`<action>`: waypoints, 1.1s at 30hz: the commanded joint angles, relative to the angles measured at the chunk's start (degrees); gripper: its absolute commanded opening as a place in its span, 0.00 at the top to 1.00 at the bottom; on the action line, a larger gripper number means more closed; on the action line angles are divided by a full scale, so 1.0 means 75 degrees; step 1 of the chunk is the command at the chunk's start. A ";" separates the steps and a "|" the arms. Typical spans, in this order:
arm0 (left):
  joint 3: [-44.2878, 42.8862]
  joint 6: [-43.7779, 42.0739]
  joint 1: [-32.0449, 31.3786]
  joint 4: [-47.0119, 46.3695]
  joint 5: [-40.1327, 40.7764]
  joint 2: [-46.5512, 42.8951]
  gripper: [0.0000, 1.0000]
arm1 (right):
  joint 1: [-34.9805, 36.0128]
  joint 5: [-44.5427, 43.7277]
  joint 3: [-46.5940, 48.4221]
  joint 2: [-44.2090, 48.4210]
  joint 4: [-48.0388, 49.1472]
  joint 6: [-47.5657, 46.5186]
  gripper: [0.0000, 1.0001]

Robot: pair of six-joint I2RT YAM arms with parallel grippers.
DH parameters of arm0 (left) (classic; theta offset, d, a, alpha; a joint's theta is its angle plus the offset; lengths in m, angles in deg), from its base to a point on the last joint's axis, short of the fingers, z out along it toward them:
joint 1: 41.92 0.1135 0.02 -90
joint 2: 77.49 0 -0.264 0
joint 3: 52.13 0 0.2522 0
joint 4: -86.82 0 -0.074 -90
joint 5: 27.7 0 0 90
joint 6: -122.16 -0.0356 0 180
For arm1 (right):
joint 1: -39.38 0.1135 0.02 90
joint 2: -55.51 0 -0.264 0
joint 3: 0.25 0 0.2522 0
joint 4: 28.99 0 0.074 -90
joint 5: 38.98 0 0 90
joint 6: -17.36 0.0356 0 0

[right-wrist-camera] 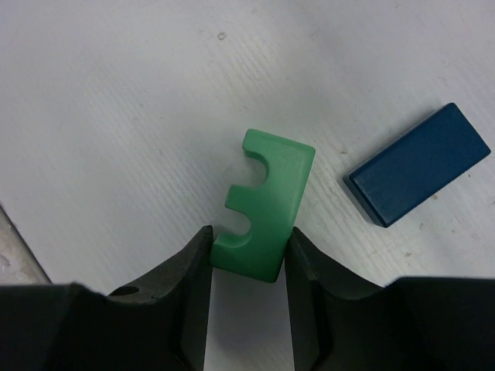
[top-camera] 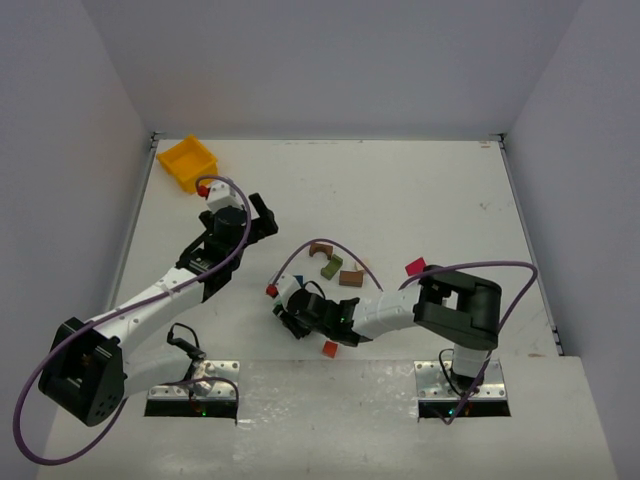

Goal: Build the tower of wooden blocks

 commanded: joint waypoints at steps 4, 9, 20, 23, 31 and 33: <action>-0.0264 -0.0255 0.0065 -0.0437 -0.0469 0.0007 0.00 | -0.0230 -0.0213 -0.0415 0.1085 0.0030 -0.0875 0.79; -0.0190 -0.1038 0.0069 -0.1184 -0.3084 0.0039 0.00 | -0.1266 0.0605 -0.1331 0.2622 0.0673 -0.1941 0.80; 0.0365 -0.1220 0.0065 -0.4125 -0.9052 0.0464 0.00 | -0.2710 0.2650 -0.2734 0.5758 0.1149 -0.3506 0.79; 0.0259 -0.0972 0.0070 -0.4416 -0.9469 0.0996 0.00 | -0.2738 0.2603 -0.2746 0.5974 0.1252 -0.3582 0.79; -0.0251 -0.0369 0.0069 -0.4861 -1.0501 0.2200 0.16 | -0.2777 0.1987 -0.2702 0.5850 0.1887 -0.3718 0.79; -0.0299 -0.0187 0.0067 -0.5117 -1.0748 0.2338 0.30 | -0.2784 0.1875 -0.2615 0.5701 0.1887 -0.3767 0.80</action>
